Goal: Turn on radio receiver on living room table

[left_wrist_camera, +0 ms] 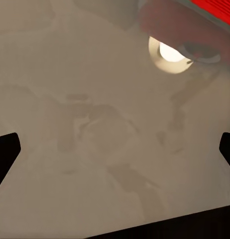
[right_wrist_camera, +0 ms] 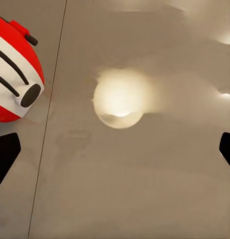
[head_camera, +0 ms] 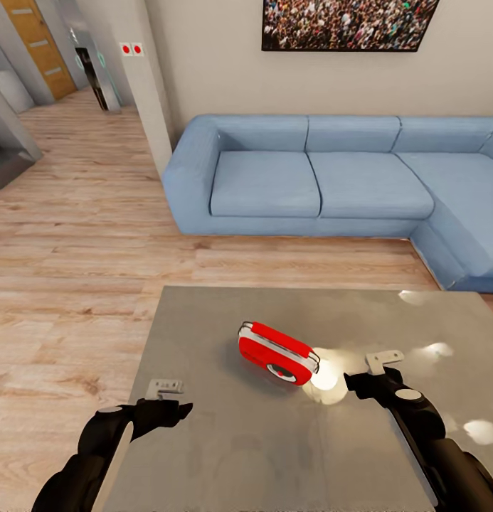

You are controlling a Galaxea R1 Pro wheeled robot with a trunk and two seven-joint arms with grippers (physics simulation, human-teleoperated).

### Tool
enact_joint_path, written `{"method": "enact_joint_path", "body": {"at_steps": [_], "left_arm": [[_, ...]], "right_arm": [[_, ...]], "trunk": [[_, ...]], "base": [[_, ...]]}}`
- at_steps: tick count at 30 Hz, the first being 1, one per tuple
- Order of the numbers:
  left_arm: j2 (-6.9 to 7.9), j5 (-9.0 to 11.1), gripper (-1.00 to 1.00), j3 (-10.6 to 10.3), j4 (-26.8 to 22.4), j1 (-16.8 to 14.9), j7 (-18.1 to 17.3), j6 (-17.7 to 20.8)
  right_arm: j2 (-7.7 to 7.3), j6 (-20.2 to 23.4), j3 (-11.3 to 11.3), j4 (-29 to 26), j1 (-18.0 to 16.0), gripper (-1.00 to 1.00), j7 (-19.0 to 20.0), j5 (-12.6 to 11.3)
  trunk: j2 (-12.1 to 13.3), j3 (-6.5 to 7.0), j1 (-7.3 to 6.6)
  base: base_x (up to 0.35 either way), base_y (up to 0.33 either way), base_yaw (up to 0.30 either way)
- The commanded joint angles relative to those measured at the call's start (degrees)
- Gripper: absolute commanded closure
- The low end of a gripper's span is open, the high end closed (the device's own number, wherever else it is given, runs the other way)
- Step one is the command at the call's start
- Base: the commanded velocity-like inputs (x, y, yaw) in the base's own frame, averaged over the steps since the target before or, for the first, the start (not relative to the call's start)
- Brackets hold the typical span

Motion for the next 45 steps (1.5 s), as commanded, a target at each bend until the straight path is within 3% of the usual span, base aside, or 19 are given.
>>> {"method": "enact_joint_path", "body": {"at_steps": [1, 12, 45], "left_arm": [[0.0, 0.06, -1.0, 0.0, 0.0, 0.0, 0.0, 0.0], [0.0, 0.36, -1.0, 0.0, -0.53, 0.0, -0.17, 1.75], [-0.08, 0.45, -1.0, 0.0, -0.79, 0.0, -0.16, 1.51]], "right_arm": [[0.0, -0.01, 0.0, 0.0, 0.0, -1.0, 0.0, 0.0], [0.0, 0.04, 0.0, 0.0, 0.0, -1.0, 0.0, 0.0], [0.0, -0.04, 0.0, 0.0, 0.0, -1.0, 0.04, 0.0]], "trunk": [[0.0, -0.1, 0.0], [0.0, -1.12, 0.0], [0.0, -4.21, 0.0]], "base": [[0.0, 0.0, 0.0], [0.0, 0.0, 0.0], [0.0, 0.0, 0.0]]}}
